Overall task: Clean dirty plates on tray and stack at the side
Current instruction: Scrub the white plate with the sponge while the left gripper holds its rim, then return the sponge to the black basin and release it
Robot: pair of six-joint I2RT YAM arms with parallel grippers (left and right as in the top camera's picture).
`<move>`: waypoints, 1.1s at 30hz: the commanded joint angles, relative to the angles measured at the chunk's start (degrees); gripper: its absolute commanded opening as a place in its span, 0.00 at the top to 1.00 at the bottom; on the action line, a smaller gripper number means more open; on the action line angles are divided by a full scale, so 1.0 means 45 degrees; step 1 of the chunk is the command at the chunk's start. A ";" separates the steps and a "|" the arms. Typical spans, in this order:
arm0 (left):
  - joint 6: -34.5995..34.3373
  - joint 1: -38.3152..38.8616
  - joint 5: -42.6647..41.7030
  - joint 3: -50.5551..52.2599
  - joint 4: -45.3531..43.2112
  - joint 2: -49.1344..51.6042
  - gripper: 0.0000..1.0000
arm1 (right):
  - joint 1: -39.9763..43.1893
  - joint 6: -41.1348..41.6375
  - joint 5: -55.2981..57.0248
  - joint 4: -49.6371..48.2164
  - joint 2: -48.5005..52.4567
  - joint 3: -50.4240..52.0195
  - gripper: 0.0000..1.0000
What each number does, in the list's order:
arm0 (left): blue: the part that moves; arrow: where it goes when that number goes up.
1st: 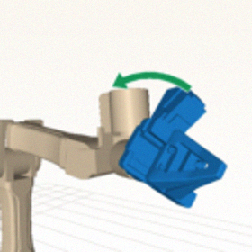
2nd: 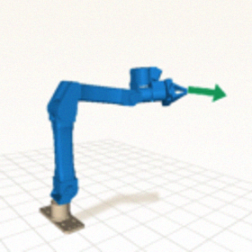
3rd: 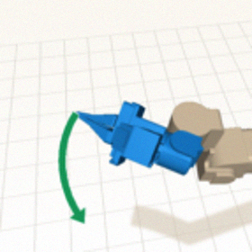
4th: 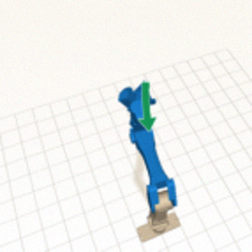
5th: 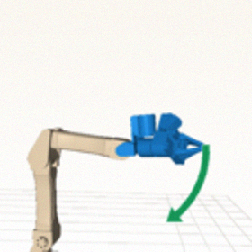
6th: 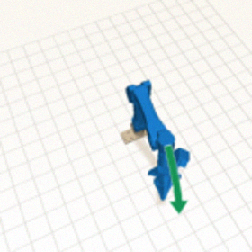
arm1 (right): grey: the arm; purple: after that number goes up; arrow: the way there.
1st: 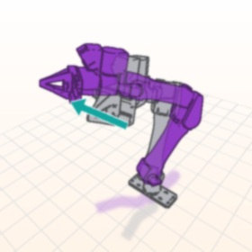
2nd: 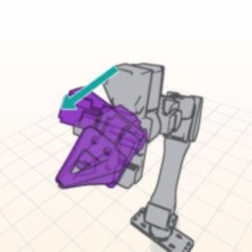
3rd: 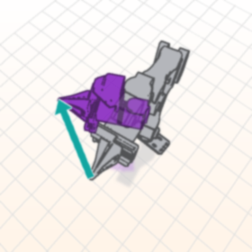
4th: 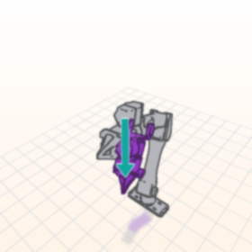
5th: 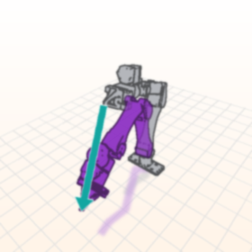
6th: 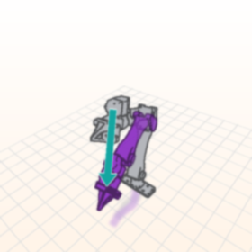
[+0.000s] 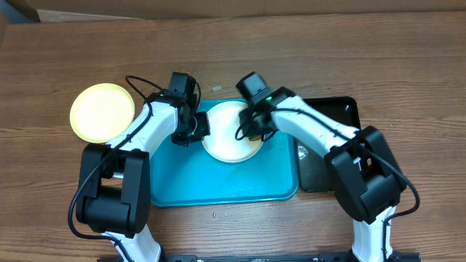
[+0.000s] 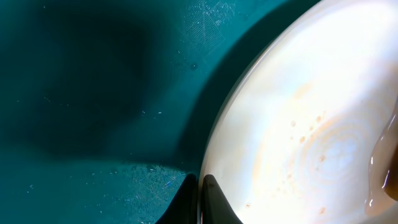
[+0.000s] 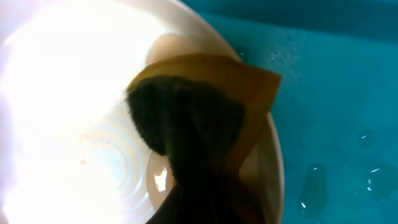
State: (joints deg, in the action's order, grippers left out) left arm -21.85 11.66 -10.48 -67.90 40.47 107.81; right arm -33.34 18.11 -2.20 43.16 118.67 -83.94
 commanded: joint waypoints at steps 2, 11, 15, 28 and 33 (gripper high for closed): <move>0.0238 0.0097 -0.0019 -0.0078 0.0000 0.0126 0.96 | 0.0525 0.0408 -0.1826 0.0029 0.0306 0.0296 0.92; 0.0238 0.0097 -0.0019 -0.0078 -0.0005 0.0126 0.96 | -0.0068 0.0340 -0.4668 -0.0709 0.0306 0.0335 0.96; 0.0238 0.0097 -0.0019 -0.0078 0.0000 0.0126 0.96 | 0.0044 0.0068 -0.6416 -0.1141 0.0277 0.0019 0.96; 0.0238 0.0097 -0.0019 -0.0078 0.0000 0.0126 0.96 | 0.2968 -0.1423 -0.4857 0.4216 -0.2331 -0.2385 0.96; 0.0238 0.0097 -0.0024 -0.0078 0.0000 0.0126 0.95 | 0.4590 -0.1413 -0.1666 0.6659 -0.2846 -0.2385 0.96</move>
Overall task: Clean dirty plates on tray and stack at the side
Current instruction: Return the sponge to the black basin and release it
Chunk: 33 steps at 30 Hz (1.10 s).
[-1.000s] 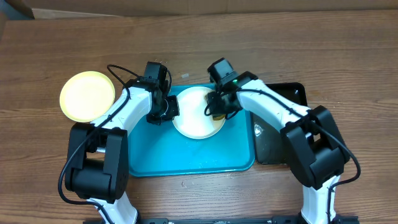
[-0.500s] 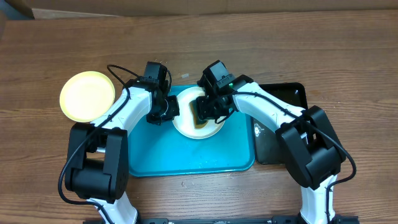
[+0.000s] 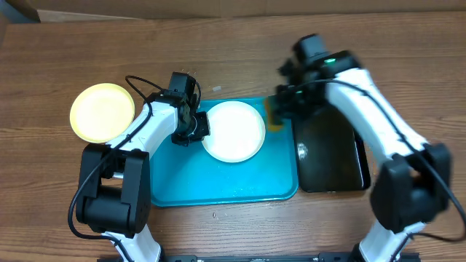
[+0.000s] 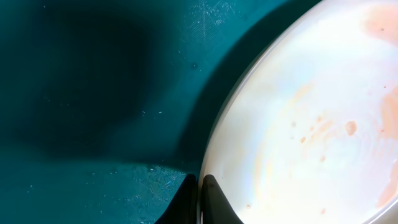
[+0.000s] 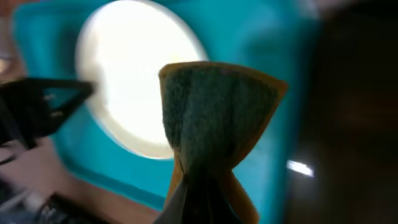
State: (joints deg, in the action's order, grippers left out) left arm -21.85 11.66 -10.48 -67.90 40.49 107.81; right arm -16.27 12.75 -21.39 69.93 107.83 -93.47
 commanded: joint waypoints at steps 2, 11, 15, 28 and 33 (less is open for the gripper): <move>0.0238 0.0097 -0.0024 -0.0078 -0.0005 0.0126 0.94 | 0.1360 -0.0219 0.3468 0.1292 -0.0437 -0.0141 0.96; 0.0238 0.0097 -0.0019 -0.0078 -0.0005 0.0126 0.91 | 0.2477 -0.0131 0.4838 0.0695 -0.0437 0.1855 0.96; 0.0238 0.0097 -0.0019 -0.0078 -0.0005 0.0126 0.91 | 0.2477 -0.0131 0.4838 -0.0452 -0.0432 0.3138 0.96; 0.0238 0.0097 -0.0019 -0.0078 -0.0005 0.0126 0.83 | 0.2642 -0.0126 0.4833 -0.1117 -0.0437 0.3512 0.22; 0.0238 0.0097 -0.0015 -0.0078 -0.0005 0.0126 0.78 | 0.3638 0.0204 0.4838 -0.0729 -0.0437 0.2186 0.16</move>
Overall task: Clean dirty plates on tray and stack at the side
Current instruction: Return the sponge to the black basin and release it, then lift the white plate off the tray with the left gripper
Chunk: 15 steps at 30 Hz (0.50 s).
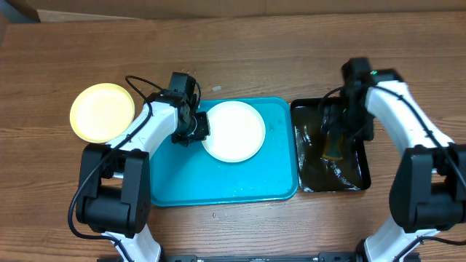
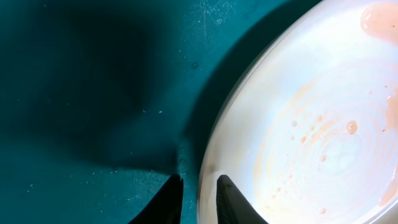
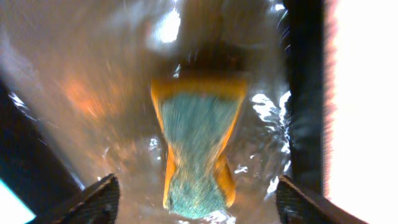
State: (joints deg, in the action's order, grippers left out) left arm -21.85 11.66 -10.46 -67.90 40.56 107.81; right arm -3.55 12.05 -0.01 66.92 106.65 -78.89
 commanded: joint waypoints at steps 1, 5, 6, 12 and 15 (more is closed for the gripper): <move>0.0238 0.0097 -0.0019 -0.0078 -0.0019 0.0126 0.77 | 0.1166 0.0525 0.0083 -0.0160 -0.0175 -0.1209 0.16; 0.0238 0.0121 -0.0019 -0.0034 -0.0034 0.0126 0.77 | 0.2594 0.0806 0.0039 -0.0733 -0.0170 -0.1224 0.00; 0.0238 0.0151 -0.0019 0.0005 -0.0049 0.0126 0.77 | 0.2861 0.0806 0.0039 -0.0709 -0.0170 -0.1224 0.00; 0.0238 0.0593 0.0656 0.0087 -0.0121 0.0146 0.81 | 0.4308 0.0801 0.0039 -0.0884 -0.0170 -0.1224 0.00; 0.0223 0.0806 0.1005 0.0199 -0.0180 0.0151 0.82 | 0.4435 0.0826 -0.0073 -0.0903 -0.0170 -0.1224 0.00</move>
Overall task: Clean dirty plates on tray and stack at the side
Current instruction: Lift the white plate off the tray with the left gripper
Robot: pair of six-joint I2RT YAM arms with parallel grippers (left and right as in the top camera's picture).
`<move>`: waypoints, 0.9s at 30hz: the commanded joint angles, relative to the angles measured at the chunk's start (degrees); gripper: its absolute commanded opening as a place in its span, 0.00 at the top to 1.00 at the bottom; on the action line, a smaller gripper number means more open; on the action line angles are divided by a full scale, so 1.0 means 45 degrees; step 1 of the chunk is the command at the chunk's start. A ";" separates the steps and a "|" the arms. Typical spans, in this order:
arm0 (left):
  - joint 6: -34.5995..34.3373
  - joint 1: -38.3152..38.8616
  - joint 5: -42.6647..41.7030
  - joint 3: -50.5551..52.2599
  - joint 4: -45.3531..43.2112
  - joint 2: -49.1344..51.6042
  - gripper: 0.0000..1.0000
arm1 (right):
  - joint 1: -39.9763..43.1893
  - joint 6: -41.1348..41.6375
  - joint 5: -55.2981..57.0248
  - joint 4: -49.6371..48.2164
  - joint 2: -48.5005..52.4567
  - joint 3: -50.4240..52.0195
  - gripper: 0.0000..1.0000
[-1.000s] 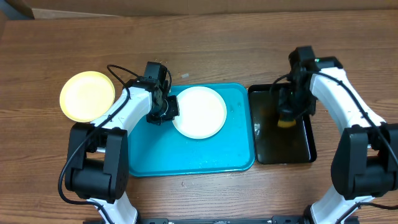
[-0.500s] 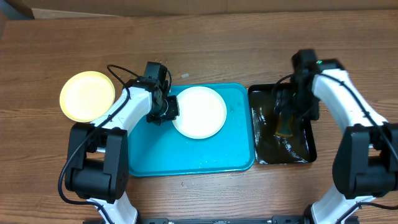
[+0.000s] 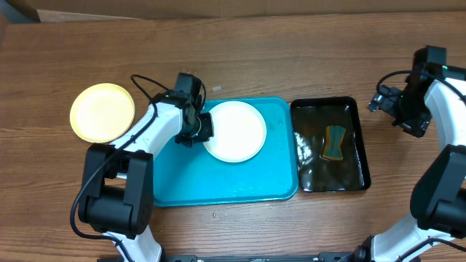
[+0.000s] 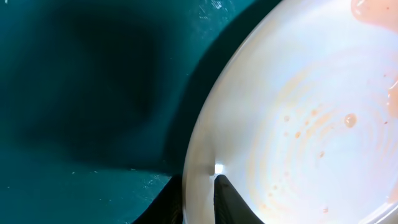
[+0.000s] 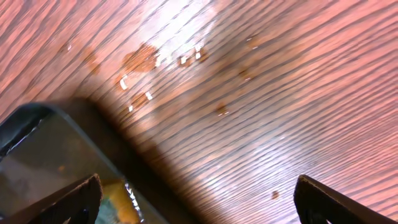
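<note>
A white plate (image 3: 234,131) lies on the teal tray (image 3: 218,182). My left gripper (image 3: 201,131) is at its left rim. In the left wrist view the fingers (image 4: 225,194) straddle the rim and are shut on it, and the white plate (image 4: 298,124) shows faint pink smears and droplets. A clean-looking yellow plate (image 3: 102,112) rests on the table at the left. The yellow-green sponge (image 3: 334,142) lies in the black basin (image 3: 324,101) of water. My right gripper (image 3: 408,109) hangs open and empty over the wood, right of the basin.
The wooden table (image 5: 249,93) under the right gripper carries brown wet spots. A corner of the black basin (image 5: 37,143) shows at the lower left of the right wrist view. Cardboard lies along the table's far edge.
My right gripper left the basin and now hangs open over the table to its right; the sponge stays in the water. My left fingers, apart beside the plate rim, now clamp the rim.
First the right gripper pressed the sponge onto the white plate while the left fingers stood shut at its rim. Then the sponge was held over the tray's right edge, then lay released in the basin with the left fingers open. Now the left grips the rim.
</note>
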State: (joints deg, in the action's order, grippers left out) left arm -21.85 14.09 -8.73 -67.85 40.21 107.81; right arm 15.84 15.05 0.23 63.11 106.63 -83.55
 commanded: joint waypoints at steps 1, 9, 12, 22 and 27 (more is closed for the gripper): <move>0.0223 0.0325 0.0661 0.0253 -0.0165 0.0151 0.82 | 0.0131 0.0311 -0.0301 -0.0102 -0.0170 -0.0189 0.00; 0.0189 0.0461 0.0748 0.0413 -0.0355 0.0151 0.96 | 0.0131 0.0325 -0.0403 -0.0748 -0.0170 -0.0189 0.00; 0.0194 0.0461 0.0753 0.0413 -0.0345 0.0151 0.96 | 0.0131 0.0325 -0.0403 -0.0782 -0.0165 -0.0189 0.00; 0.0398 0.0325 0.1083 -0.0457 0.0544 0.0039 0.96 | 0.0131 0.0325 -0.0403 -0.0782 -0.0165 -0.0189 0.00; 0.0486 0.0321 0.1180 -0.1744 0.1695 0.0015 0.96 | 0.0131 0.0330 -0.0403 -0.0777 -0.0165 -0.0189 0.00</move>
State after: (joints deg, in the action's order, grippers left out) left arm -21.17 15.77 -5.52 -71.59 46.48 107.79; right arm 16.43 16.29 -1.30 59.96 106.63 -83.55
